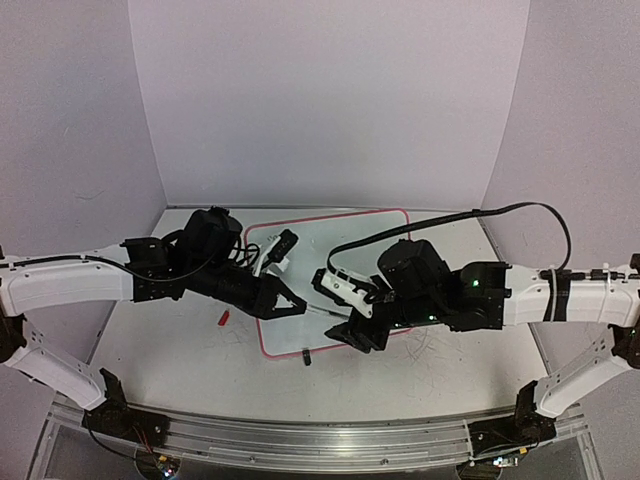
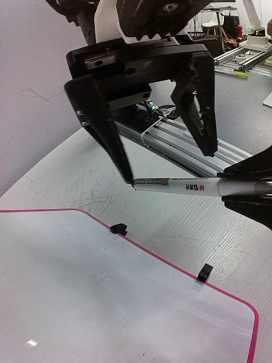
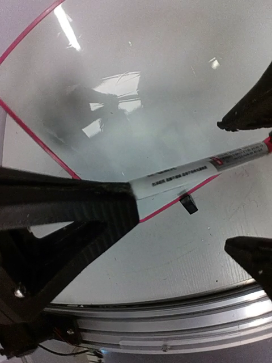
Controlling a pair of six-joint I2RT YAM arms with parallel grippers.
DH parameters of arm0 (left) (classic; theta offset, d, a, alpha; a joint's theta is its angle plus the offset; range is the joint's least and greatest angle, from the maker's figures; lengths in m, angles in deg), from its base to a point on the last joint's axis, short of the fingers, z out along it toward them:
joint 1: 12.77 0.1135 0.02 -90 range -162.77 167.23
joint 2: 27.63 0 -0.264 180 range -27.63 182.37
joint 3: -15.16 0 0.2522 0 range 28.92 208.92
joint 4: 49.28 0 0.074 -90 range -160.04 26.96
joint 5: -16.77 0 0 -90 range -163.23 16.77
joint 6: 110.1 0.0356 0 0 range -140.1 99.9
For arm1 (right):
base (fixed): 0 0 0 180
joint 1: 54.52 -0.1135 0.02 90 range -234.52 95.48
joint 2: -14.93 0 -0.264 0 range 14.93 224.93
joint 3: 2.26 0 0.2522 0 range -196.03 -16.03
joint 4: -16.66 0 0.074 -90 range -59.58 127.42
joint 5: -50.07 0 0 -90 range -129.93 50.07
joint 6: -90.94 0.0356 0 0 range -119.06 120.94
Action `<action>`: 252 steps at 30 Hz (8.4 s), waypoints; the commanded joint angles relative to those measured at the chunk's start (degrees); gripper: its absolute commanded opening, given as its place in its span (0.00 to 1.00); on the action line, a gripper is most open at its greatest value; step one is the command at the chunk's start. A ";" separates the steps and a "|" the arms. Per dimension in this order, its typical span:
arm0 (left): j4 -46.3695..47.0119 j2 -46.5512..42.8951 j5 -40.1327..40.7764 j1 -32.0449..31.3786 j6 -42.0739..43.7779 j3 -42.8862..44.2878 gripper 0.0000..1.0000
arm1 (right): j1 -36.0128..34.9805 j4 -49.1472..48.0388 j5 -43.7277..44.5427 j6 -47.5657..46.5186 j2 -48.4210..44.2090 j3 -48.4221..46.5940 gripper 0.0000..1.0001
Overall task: Write a sentence on the whiteboard
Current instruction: Pass from the right arm to the left, then pass from the left arm to the right, then hold the whiteboard on the whiteboard stand.
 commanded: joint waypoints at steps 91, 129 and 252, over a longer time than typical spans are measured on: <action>28.05 -4.49 -6.01 0.40 -7.04 -2.30 0.00 | 21.72 -85.85 -61.14 84.54 10.28 10.82 0.14; 28.02 -3.41 -6.11 0.41 -6.71 -2.64 0.00 | 20.89 -86.38 -53.31 85.39 10.51 10.37 0.09; 50.80 2.23 -13.04 33.70 -3.96 -28.00 0.61 | 1.05 -15.38 19.76 22.67 -0.78 -5.56 0.00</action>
